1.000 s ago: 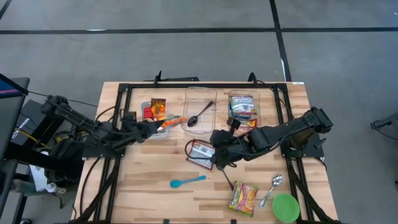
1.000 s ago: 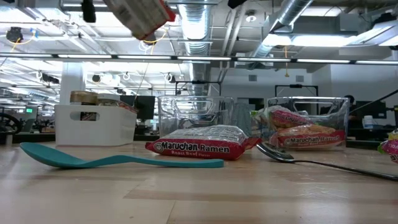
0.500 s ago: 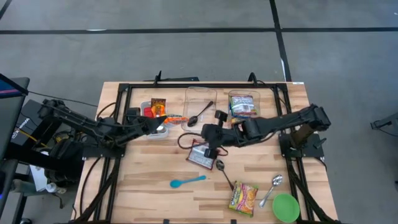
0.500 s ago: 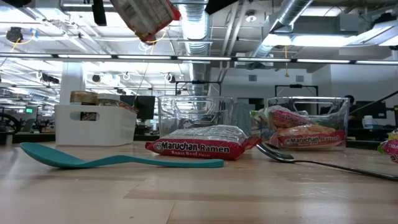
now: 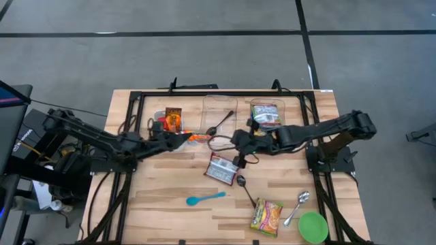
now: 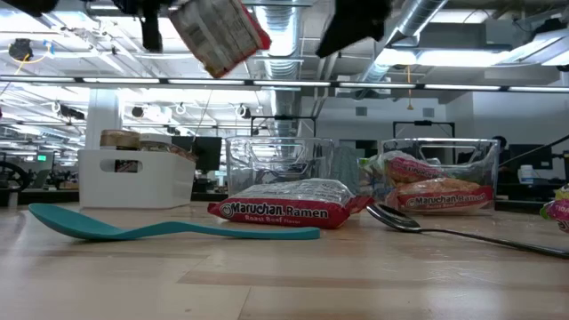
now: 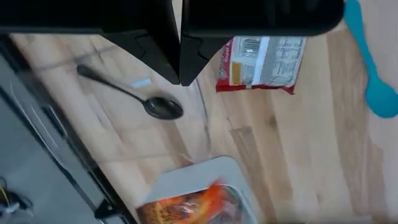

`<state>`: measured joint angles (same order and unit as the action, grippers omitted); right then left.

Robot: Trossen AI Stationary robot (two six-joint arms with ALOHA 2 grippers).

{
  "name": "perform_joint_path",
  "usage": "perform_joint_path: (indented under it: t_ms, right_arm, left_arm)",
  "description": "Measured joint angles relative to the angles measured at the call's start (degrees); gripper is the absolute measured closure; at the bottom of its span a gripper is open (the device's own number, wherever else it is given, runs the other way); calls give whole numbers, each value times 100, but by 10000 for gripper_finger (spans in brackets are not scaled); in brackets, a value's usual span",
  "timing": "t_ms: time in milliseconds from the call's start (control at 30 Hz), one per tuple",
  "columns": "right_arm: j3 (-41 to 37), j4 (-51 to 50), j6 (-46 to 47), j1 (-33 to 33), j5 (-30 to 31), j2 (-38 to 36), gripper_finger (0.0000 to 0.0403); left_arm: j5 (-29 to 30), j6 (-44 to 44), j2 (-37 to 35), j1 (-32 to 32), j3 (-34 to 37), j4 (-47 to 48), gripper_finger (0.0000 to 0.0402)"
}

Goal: Pick & Place Food Item
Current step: Put the orange noodle pack into the right transparent bin

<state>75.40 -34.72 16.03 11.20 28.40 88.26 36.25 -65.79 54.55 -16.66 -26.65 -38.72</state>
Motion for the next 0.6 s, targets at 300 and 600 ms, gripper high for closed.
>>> perform_joint_path:
  t_ms: [300,600]
  right_arm:
    - [-1086,473,501,192,5,-975,403]
    - [-1103,832,433,227,-154,-1027,403]
  left_arm:
    - [-1019,-715,1191,729,0,-1339,401]
    - [-1279,-1287,2040,930,0,-2484,401]
